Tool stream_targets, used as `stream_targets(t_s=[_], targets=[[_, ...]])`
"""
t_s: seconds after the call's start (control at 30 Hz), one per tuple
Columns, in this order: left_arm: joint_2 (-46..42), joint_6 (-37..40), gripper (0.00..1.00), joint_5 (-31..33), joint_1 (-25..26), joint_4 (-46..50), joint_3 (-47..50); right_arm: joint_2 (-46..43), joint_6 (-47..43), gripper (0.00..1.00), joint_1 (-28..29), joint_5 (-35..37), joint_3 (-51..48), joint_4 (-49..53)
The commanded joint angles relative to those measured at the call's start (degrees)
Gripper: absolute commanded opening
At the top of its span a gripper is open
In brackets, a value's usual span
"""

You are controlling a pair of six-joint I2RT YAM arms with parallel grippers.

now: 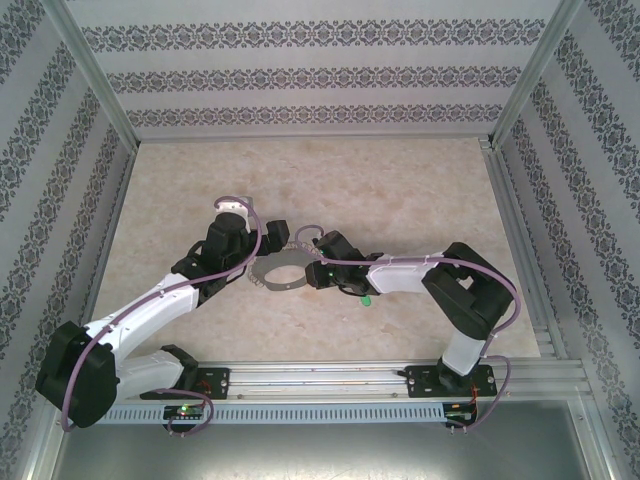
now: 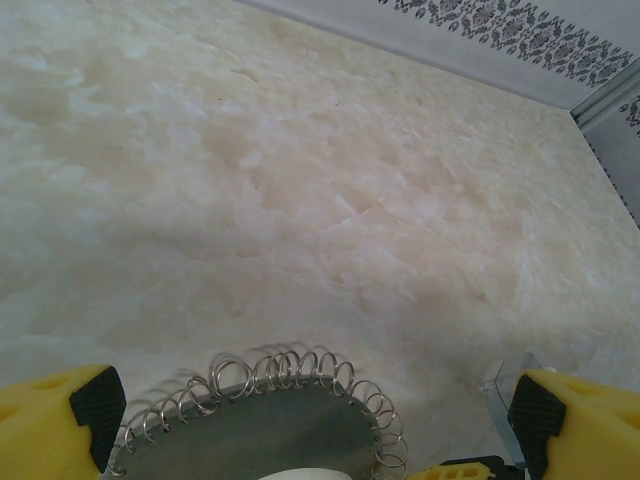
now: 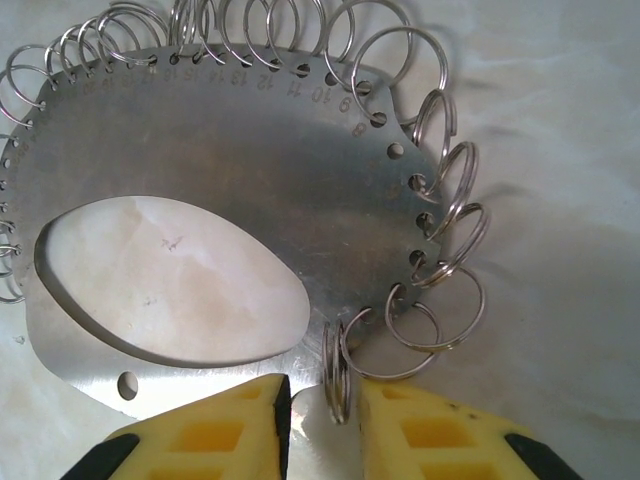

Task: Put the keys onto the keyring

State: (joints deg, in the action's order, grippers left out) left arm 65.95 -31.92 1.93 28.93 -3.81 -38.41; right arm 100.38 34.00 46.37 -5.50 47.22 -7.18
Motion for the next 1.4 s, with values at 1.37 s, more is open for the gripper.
stream_targets(t_s=[1.37], targets=[[1.37, 10.59, 0.84, -22.99, 1.31, 4.27, -9.24, -22.72, -13.29, 0.00, -19.39, -33.75, -0.77, -9.24]])
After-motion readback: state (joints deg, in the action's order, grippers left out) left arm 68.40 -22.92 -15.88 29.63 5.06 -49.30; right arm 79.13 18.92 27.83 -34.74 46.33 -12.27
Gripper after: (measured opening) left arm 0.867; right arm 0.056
